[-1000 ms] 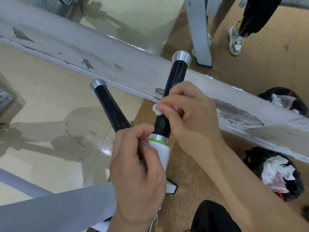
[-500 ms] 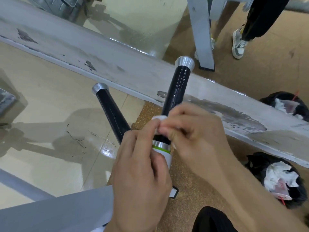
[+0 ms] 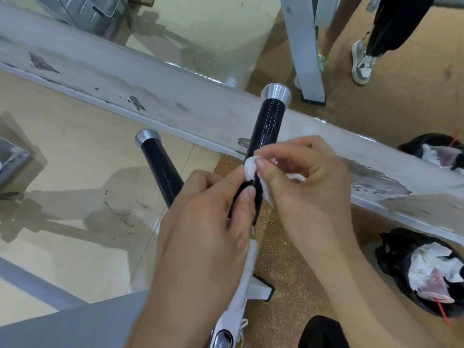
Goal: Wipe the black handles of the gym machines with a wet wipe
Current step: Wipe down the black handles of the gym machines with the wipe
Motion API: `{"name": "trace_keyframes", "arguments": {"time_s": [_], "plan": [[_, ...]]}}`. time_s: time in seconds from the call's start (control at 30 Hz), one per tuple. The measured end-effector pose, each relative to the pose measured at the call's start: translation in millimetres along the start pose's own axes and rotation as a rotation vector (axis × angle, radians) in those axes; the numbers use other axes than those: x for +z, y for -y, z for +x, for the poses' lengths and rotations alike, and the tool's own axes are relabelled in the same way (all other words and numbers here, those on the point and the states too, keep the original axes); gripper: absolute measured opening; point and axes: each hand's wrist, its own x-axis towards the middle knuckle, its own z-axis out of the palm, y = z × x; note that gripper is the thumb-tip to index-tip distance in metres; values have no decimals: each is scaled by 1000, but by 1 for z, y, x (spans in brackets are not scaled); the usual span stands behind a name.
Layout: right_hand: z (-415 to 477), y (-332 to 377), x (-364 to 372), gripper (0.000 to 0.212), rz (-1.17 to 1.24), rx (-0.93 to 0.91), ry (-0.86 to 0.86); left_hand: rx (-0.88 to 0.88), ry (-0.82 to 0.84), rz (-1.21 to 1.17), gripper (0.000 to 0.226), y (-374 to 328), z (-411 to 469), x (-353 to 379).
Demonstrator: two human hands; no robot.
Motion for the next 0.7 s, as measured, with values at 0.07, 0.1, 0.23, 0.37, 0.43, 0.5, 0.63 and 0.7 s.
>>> {"name": "trace_keyframes", "arguments": {"time_s": [0.07,0.1,0.23,0.37,0.43,0.5,0.63,0.7], "plan": [[-16,1,1,17,-6,16,-1,-29,-68,-54,23,4,-2,5],[-24,3,-1,15,1,35,21,-46,-101,-75,23,5,-5,6],[-29,12,-9,14,34,120,82,-119,-192,-110,13,5,-18,12],[-10,15,-6,5,-221,-1,212,-107,-194,-91,21,4,-16,13],[6,17,-2,8,-346,-100,194,-94,-197,-77,30,4,-16,14],[20,16,0,9,-379,-124,117,-92,-195,-84,35,4,-17,14],[-6,10,-4,11,-298,6,137,-68,-175,-89,38,3,-15,14],[-21,7,-6,13,-248,20,142,-49,-166,-74,39,3,-14,14]]}}
